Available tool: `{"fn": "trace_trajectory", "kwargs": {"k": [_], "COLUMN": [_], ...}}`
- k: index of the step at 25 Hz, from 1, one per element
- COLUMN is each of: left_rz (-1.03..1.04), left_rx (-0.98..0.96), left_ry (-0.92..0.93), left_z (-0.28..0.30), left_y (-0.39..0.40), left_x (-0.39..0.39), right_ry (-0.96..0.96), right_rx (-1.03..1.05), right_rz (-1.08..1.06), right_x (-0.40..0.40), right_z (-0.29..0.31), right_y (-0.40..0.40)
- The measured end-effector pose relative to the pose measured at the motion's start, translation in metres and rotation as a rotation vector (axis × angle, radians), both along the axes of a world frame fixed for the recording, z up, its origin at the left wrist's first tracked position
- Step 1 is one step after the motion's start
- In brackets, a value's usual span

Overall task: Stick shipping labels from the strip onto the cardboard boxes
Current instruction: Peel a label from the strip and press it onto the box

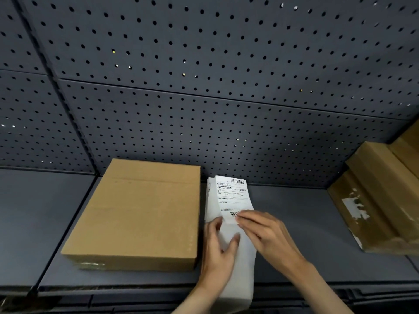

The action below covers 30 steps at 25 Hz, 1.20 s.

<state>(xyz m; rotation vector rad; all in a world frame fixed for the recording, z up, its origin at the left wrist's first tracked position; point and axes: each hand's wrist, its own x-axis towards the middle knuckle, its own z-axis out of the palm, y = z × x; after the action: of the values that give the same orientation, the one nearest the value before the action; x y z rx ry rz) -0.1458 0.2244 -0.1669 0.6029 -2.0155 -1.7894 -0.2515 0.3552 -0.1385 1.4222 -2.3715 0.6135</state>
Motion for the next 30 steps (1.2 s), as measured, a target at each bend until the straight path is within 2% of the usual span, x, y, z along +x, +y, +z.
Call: {"fn": "trace_trajectory", "kwargs": {"k": [3,6,9,11,14,19,30], "left_rz": [-0.051,-0.085,-0.120,-0.118,-0.109,-0.111,-0.163], "left_rx": [0.013,-0.036,0.019,0.075,0.080,0.154,0.221], "left_ry": [0.058,0.040,-0.023,-0.074,-0.041,-0.070,0.052], "left_z": [0.009,0.009,0.002,0.002,0.001,-0.004,0.013], "left_y": [-0.004,-0.006,-0.003,-0.002,-0.003,-0.002,-0.001], "left_x": [-0.006,-0.007,-0.005,-0.002,0.000,0.003,0.006], "right_ry": [0.012,-0.129,-0.207,-0.197,-0.174,0.068,-0.055], "right_rx": [-0.001,-0.070,-0.103,-0.073,-0.044,0.017,-0.033], "right_rz": [0.016,-0.013,0.004,0.034,0.041,0.077,0.111], "right_x": [0.001,0.006,0.005,0.004,0.002,0.005,0.009], "right_z": [0.006,0.015,0.022,0.023,0.021,0.020,0.017], "right_y": [0.001,-0.001,-0.005,-0.008,-0.009,-0.012,-0.016]}}
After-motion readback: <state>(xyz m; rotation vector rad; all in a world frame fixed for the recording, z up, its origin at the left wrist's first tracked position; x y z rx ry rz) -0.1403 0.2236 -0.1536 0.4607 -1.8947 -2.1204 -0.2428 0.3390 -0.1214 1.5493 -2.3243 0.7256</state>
